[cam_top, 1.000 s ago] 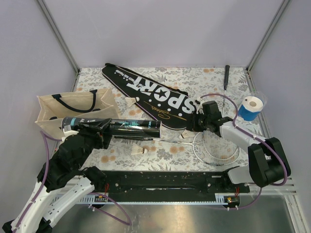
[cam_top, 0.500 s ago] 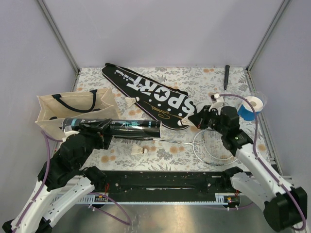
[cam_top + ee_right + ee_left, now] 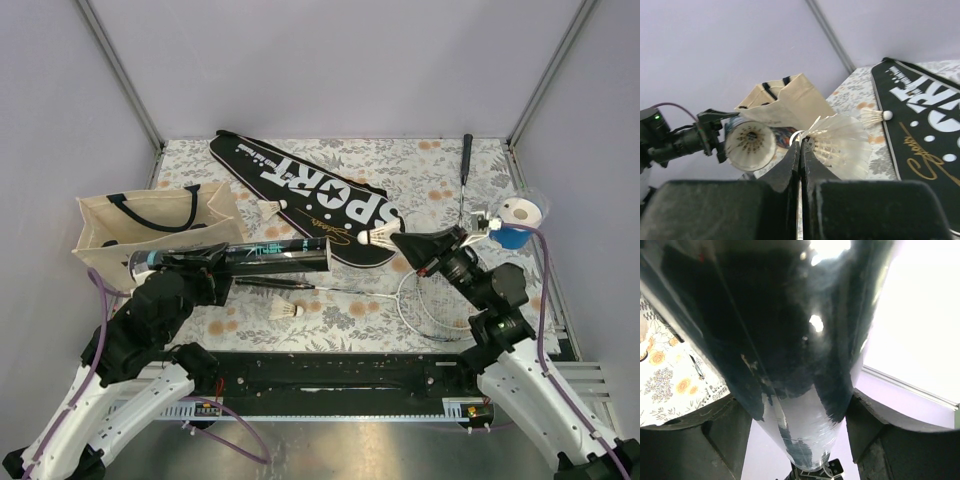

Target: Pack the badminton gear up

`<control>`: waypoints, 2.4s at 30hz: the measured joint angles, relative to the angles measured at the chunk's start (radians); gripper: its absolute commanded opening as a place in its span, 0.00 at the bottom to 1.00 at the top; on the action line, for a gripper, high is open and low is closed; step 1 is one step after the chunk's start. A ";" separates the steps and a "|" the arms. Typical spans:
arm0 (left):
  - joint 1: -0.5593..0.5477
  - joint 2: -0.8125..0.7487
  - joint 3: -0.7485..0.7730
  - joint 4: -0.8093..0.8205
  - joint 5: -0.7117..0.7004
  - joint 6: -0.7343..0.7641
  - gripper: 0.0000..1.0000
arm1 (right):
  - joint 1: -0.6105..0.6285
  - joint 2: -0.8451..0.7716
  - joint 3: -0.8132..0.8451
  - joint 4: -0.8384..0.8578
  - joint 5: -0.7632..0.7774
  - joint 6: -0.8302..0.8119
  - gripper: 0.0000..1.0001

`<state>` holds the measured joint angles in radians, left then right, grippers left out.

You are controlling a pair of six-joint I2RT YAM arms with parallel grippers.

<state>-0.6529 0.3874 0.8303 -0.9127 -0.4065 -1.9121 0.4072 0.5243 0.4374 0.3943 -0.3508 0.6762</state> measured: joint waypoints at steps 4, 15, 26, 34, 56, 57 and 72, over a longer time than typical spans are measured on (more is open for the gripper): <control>0.000 0.008 0.002 -0.015 -0.010 -0.013 0.27 | 0.094 0.027 0.002 0.027 0.017 0.014 0.00; 0.000 0.027 0.004 -0.014 -0.009 -0.031 0.25 | 0.325 0.134 0.049 0.082 0.122 0.036 0.00; 0.000 0.035 0.005 -0.014 0.008 -0.026 0.22 | 0.469 0.283 0.088 0.138 0.201 0.009 0.00; 0.000 0.035 0.005 -0.014 0.013 -0.018 0.22 | 0.563 0.405 0.133 0.216 0.257 -0.020 0.00; 0.003 0.033 0.005 0.016 0.036 -0.026 0.21 | 0.628 0.549 0.104 0.516 0.332 0.070 0.35; 0.003 0.033 0.005 0.016 0.043 -0.026 0.21 | 0.629 0.536 0.102 0.497 0.340 0.070 0.39; 0.000 -0.022 0.005 0.040 0.045 -0.034 0.21 | 0.634 0.129 0.146 -0.064 0.440 -0.042 0.58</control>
<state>-0.6533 0.3656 0.8356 -0.8730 -0.3614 -1.9461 1.0409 0.6537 0.5835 0.3305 0.0891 0.6342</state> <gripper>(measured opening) 0.700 0.579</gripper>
